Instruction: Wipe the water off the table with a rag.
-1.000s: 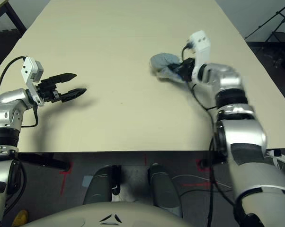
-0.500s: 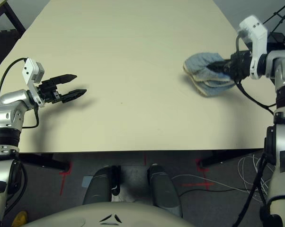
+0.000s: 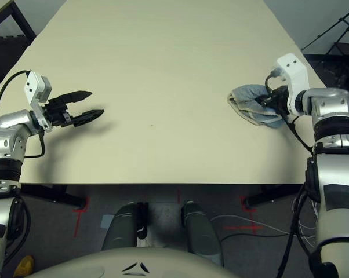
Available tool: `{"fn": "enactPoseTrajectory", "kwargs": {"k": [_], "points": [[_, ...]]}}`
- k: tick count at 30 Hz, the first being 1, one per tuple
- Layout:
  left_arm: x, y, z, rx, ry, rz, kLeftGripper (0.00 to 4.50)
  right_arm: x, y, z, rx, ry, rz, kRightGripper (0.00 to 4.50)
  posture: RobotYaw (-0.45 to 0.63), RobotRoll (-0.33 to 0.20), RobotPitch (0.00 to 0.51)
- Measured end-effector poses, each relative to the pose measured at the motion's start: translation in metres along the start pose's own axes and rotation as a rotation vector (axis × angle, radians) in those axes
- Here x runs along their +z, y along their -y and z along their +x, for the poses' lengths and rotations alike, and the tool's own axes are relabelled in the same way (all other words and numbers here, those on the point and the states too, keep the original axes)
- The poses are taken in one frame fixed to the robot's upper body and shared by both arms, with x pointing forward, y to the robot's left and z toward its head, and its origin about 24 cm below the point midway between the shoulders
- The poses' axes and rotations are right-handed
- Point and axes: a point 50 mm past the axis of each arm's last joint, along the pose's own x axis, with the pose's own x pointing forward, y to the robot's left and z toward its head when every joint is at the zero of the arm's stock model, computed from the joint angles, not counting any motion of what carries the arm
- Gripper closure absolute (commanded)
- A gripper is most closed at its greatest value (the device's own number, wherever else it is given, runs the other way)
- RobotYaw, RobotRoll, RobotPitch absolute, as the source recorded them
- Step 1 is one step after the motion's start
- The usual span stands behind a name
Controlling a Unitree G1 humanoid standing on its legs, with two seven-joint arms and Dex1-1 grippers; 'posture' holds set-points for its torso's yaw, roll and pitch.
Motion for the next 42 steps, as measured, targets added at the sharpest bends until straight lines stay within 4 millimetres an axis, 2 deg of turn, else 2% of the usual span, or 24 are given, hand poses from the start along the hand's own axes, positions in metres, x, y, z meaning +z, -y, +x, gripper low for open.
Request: {"fn": "enactPoseTrajectory", "kwargs": {"k": [3,8,11,15,21,25,29,34,39,42], "points": [[0.002,0.000,-0.001,0.002,-0.003,0.005,0.00,0.000,0.000,0.002,-0.033,0.011,-0.020,4.50,-0.07,0.000,0.097],[0.003,-0.002,-0.003,0.018,-0.006,0.005,0.00,-0.002,-0.002,0.007,-0.066,0.013,-0.038,2.77,-0.07,0.000,0.097],[0.003,-0.003,-0.004,0.026,-0.004,0.005,0.00,-0.001,-0.001,0.006,-0.071,0.036,-0.029,1.59,-0.07,0.000,0.098],[0.005,-0.006,-0.006,0.084,0.011,0.008,0.00,0.005,0.009,-0.005,-0.105,0.134,0.023,0.09,-0.07,0.000,0.100],[-0.001,-0.010,-0.014,0.237,0.056,0.012,0.00,0.015,0.025,-0.023,-0.196,0.279,0.045,0.04,-0.07,0.000,0.107],[-0.012,-0.015,-0.026,0.432,0.088,-0.013,0.00,0.001,0.028,-0.030,-0.226,0.416,0.150,0.04,-0.06,0.000,0.118],[-0.011,-0.024,-0.035,0.617,0.109,0.009,0.00,-0.005,0.022,-0.029,-0.228,0.526,0.181,0.04,-0.06,0.000,0.131],[-0.015,-0.039,-0.044,0.862,0.114,-0.014,0.00,-0.013,0.028,-0.039,-0.282,0.632,0.237,0.04,-0.06,0.000,0.150],[-0.005,-0.051,-0.043,0.978,0.153,0.001,0.00,-0.021,0.034,-0.046,-0.338,0.695,0.296,0.04,-0.07,0.000,0.154],[-0.007,-0.054,-0.045,1.028,0.154,0.013,0.00,-0.033,0.037,-0.051,-0.387,0.707,0.340,0.04,-0.06,0.000,0.156]]}}
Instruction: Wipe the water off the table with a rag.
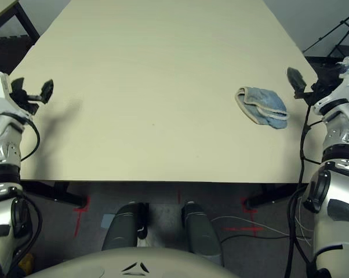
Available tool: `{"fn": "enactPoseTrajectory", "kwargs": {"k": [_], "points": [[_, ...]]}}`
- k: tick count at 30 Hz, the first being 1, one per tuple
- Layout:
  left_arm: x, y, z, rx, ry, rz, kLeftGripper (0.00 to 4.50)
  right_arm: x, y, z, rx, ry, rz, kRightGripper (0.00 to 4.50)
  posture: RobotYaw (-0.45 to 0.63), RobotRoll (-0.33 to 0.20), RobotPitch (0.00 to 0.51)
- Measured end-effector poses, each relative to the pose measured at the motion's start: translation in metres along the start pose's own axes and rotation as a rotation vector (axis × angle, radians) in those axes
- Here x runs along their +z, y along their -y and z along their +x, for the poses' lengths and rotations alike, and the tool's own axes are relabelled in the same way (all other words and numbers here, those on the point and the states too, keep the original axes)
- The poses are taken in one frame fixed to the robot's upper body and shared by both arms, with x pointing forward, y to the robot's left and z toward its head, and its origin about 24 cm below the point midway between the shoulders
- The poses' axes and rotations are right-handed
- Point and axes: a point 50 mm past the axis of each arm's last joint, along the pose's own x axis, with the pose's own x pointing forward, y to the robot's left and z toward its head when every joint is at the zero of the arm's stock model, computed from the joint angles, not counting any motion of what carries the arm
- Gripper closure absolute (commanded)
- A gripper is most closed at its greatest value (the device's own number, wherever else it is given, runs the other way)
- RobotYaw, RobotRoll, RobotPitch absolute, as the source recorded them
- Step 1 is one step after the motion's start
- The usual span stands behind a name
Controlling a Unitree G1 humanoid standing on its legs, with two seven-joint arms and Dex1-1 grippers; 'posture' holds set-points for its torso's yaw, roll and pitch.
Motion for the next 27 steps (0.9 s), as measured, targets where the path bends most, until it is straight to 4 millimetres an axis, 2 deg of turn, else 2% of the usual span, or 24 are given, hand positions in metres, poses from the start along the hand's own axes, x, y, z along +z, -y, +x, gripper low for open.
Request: {"fn": "enactPoseTrajectory", "kwargs": {"k": [5,11,18,27], "points": [[-0.002,-0.001,0.000,0.016,0.000,0.004,0.00,-0.012,0.007,-0.011,-0.041,-0.029,0.015,0.04,-0.05,0.000,0.151],[-0.001,-0.002,-0.001,0.019,0.011,0.015,0.00,-0.015,0.006,-0.012,-0.044,-0.035,0.024,0.04,-0.03,0.000,0.125],[-0.001,-0.002,0.000,0.024,0.019,0.012,0.00,-0.005,0.001,-0.002,-0.029,0.002,0.029,0.04,-0.03,0.000,0.107],[-0.005,-0.001,0.000,0.027,0.018,0.006,0.00,-0.002,0.002,-0.001,-0.024,0.005,0.019,0.04,-0.05,0.000,0.111]]}}
